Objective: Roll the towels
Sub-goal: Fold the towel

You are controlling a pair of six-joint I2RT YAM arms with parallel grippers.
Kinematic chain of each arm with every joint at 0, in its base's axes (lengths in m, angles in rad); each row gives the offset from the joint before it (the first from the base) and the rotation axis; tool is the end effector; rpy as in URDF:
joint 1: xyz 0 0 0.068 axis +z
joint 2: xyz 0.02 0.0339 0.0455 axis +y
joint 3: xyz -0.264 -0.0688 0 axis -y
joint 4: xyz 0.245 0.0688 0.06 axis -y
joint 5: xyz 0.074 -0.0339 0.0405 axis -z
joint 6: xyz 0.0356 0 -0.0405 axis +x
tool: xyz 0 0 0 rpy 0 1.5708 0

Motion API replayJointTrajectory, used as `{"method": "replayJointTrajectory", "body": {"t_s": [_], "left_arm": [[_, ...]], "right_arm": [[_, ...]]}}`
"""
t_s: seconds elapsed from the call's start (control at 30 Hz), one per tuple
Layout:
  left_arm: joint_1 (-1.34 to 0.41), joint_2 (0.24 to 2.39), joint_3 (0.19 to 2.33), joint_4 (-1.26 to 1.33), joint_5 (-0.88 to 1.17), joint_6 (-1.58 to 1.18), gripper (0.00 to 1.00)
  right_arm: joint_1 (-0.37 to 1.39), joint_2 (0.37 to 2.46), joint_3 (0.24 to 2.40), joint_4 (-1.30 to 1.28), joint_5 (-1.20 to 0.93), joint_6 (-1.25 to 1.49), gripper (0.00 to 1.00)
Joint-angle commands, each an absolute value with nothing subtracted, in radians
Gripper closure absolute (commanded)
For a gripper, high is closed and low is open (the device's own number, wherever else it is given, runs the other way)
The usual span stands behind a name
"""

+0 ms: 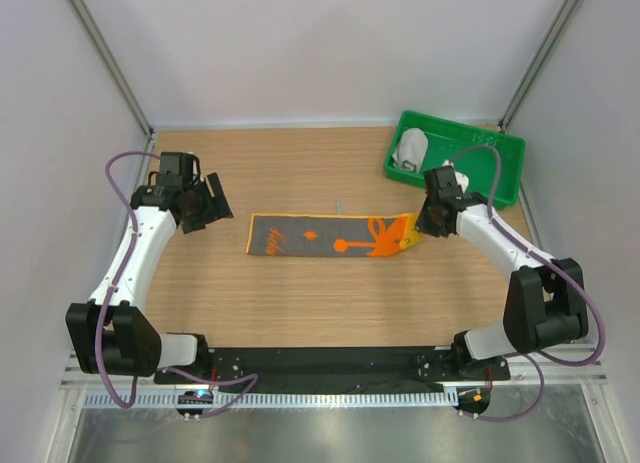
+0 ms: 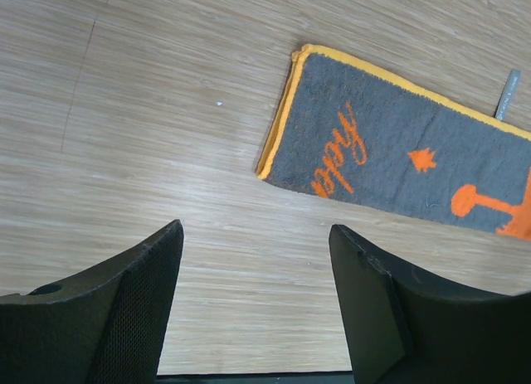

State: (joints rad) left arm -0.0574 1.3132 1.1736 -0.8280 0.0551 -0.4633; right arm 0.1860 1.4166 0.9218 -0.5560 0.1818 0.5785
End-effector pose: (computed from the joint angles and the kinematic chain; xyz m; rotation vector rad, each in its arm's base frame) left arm 0.2653 -0.0172 0.3039 -0.4943 2.5110 -0.2731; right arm 0.2741 0.0450 0.2162 0.5673 2.5312 0.0380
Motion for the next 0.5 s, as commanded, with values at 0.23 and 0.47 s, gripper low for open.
{"method": "replayJointTrajectory", "body": {"t_s": [0.23, 0.47], "left_arm": [[-0.048, 1.305, 1.166, -0.822, 0.058, -0.46, 0.28], [-0.037, 1.296, 1.161, -0.828, 0.022, -0.465, 0.27]], "right_arm": [[0.558, 1.613, 1.368, -0.696, 0.258, 0.515, 0.99], [0.742, 1.795, 1.669, -0.741, 0.187, 0.462, 0.99]]}}
